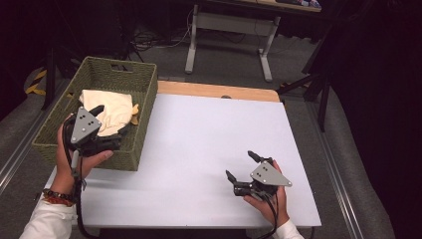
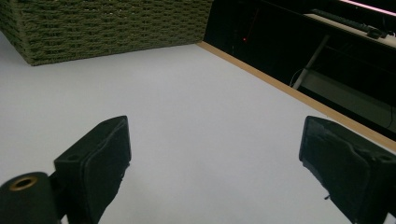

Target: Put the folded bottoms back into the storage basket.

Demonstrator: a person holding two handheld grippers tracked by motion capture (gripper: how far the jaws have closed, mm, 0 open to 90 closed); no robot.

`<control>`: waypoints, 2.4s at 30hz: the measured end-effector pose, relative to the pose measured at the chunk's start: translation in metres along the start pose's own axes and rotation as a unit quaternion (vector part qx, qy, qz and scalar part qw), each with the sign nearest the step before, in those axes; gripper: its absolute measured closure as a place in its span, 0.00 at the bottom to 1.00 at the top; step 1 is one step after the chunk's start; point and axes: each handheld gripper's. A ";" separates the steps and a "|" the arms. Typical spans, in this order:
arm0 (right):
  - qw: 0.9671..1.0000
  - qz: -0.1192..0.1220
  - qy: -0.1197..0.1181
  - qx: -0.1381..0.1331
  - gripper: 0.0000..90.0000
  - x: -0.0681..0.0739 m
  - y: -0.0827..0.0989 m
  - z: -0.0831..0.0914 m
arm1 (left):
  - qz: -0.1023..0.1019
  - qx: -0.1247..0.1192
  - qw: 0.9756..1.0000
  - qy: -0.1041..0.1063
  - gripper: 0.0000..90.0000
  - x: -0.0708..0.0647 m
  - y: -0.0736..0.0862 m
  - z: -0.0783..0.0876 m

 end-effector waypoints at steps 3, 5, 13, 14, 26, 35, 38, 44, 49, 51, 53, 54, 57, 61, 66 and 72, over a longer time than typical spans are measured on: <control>1.000 0.004 -0.002 -0.001 0.11 0.001 0.000 0.000 | 0.004 -0.005 1.000 0.000 0.14 -0.002 0.003 0.002; 1.000 0.003 -0.001 -0.002 0.11 0.001 0.001 0.000 | 0.003 -0.007 1.000 -0.002 0.14 -0.004 0.004 0.003; 1.000 0.007 -0.001 0.001 0.11 0.001 0.002 -0.001 | 0.007 -0.024 1.000 0.001 0.14 -0.014 0.008 0.010; 1.000 0.006 -0.001 0.001 0.11 0.001 0.002 -0.001 | 0.005 -0.025 1.000 0.003 0.14 -0.015 0.008 0.011; 1.000 0.006 -0.004 0.003 0.11 0.003 0.004 0.001 | 0.013 -0.038 0.999 0.013 0.13 -0.027 0.012 0.017; 1.000 0.004 -0.003 0.003 0.11 0.003 0.006 0.004 | 0.003 -0.039 0.999 0.029 0.13 -0.040 0.011 0.014; 1.000 0.006 -0.003 0.005 0.11 0.004 0.007 0.004 | -0.005 -0.038 0.999 0.033 0.13 -0.045 0.010 0.013; 1.000 0.007 -0.003 0.006 0.11 0.005 0.007 0.005 | -0.015 -0.038 0.998 0.046 0.13 -0.056 0.007 0.011; 1.000 0.008 -0.002 0.006 0.11 0.005 0.008 0.006 | -0.022 -0.042 0.997 0.057 0.13 -0.065 0.004 0.010; 1.000 0.007 -0.003 0.006 0.11 0.005 0.008 0.006 | -0.024 -0.043 0.997 0.059 0.13 -0.067 0.003 0.009; 1.000 0.007 -0.003 0.007 0.11 0.005 0.008 0.006 | -0.029 -0.041 0.997 0.066 0.13 -0.071 0.002 0.009; 1.000 0.007 -0.003 0.008 0.11 0.005 0.009 0.006 | -0.031 -0.042 0.996 0.067 0.13 -0.072 0.001 0.008; 1.000 0.008 -0.005 0.009 0.11 0.006 0.009 0.005 | -0.039 -0.043 0.996 0.073 0.13 -0.078 -0.001 0.007; 1.000 0.008 -0.005 0.009 0.11 0.006 0.009 0.005 | -0.043 -0.046 0.995 0.081 0.13 -0.084 -0.003 0.007; 1.000 0.009 -0.005 0.009 0.11 0.007 0.009 0.005 | -0.049 -0.048 0.993 0.095 0.13 -0.092 -0.004 0.006; 1.000 0.010 -0.006 0.009 0.11 0.007 0.009 0.006 | -0.060 -0.050 0.992 0.099 0.13 -0.100 -0.005 0.006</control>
Point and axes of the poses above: each handheld gripper's, and its own axes: z roughly backward along the jaws, y roughly out of its underside, x roughly to its left, and after that the axes turned 9 degrees about -z, right-handed
